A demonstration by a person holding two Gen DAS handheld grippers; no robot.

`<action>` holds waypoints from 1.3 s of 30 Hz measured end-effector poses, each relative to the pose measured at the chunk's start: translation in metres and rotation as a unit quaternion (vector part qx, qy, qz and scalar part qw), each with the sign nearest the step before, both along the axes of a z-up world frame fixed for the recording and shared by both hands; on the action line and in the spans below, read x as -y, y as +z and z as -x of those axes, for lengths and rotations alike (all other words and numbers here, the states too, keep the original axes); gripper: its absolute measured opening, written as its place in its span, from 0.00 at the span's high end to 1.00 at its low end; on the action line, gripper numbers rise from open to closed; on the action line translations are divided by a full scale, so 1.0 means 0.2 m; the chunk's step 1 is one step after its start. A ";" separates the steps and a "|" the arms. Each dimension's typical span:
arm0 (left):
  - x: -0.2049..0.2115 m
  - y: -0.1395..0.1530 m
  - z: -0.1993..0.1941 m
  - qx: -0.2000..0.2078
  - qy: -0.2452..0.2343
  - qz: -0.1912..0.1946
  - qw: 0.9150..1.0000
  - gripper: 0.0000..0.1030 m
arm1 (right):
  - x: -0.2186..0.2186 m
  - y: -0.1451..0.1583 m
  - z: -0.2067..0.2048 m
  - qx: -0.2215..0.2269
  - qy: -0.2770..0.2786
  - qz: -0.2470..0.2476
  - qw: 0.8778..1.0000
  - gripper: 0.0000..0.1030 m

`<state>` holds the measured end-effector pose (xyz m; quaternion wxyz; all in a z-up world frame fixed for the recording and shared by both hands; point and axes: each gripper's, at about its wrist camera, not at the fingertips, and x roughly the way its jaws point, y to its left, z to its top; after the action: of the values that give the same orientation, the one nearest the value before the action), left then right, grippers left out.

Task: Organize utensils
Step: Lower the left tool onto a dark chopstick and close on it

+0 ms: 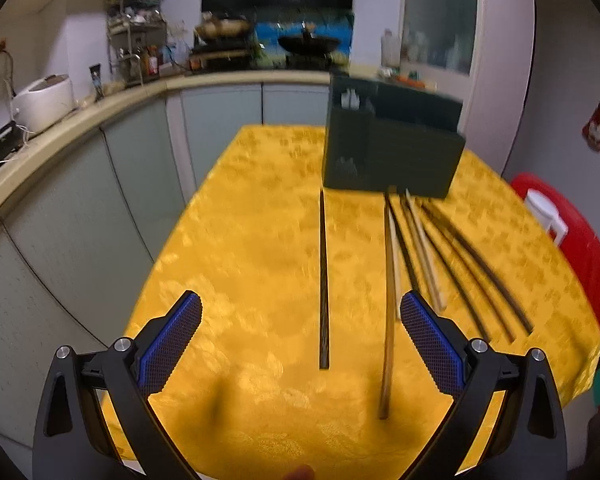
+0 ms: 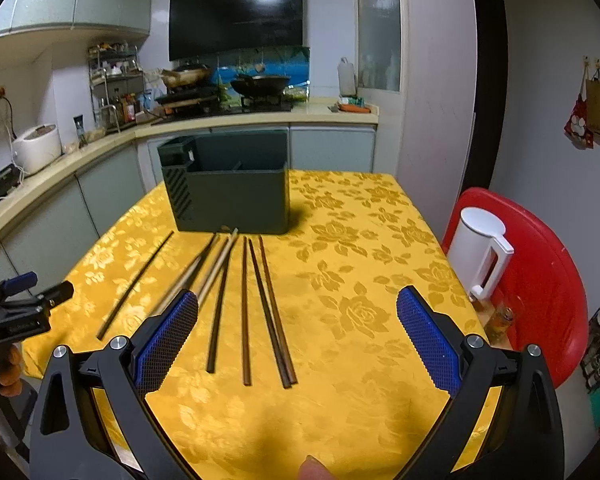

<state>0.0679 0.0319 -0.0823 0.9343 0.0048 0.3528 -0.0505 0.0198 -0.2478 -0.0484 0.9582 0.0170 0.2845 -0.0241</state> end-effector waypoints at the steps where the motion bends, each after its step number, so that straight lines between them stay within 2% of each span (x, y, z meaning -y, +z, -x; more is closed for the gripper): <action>1: 0.01 -0.02 -0.01 -0.004 -0.003 -0.003 1.000 0.07 | 0.01 -0.01 0.00 -0.004 -0.001 -0.002 1.000 0.06; 4: 0.02 -0.11 -0.04 -0.019 -0.007 -0.011 1.000 0.10 | 0.03 -0.05 -0.02 -0.012 -0.004 -0.006 1.000 0.06; 9: 0.05 -0.22 -0.07 -0.046 -0.022 -0.014 0.999 0.42 | 0.03 -0.09 -0.03 -0.016 0.000 0.001 1.000 0.06; 13: 0.06 -0.29 -0.09 -0.070 -0.033 0.003 0.997 0.60 | 0.03 -0.11 -0.03 -0.018 0.004 0.012 1.000 0.06; 15: 0.07 -0.31 -0.10 -0.079 -0.039 0.009 0.996 0.72 | 0.04 -0.12 -0.02 -0.019 0.004 0.014 1.000 0.06; 20: 0.07 -0.32 -0.10 -0.067 -0.037 -0.002 0.997 0.93 | 0.10 -0.15 -0.02 -0.021 0.001 0.018 1.000 0.06; 24: 0.05 -0.32 -0.11 -0.073 -0.040 0.012 0.996 0.93 | 0.18 -0.20 -0.03 -0.033 -0.004 0.001 0.999 0.06; 29: 0.05 -0.31 -0.11 -0.071 -0.033 -0.005 0.997 0.93 | 0.25 -0.30 -0.06 -0.050 -0.009 0.013 0.999 0.07; 35: 0.05 -0.32 -0.10 -0.070 -0.032 -0.005 0.997 0.93 | 0.22 -0.42 -0.09 -0.073 0.025 0.031 0.997 0.28; 39: 0.05 -0.32 -0.10 -0.069 -0.033 -0.006 0.997 0.93 | 0.17 -0.47 -0.14 -0.081 0.040 0.051 0.995 0.38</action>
<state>0.0880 0.0227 -0.1455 0.9057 0.0187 0.4161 -0.0791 0.0470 -0.2817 -0.1426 0.9319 -0.0452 0.3599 -0.0011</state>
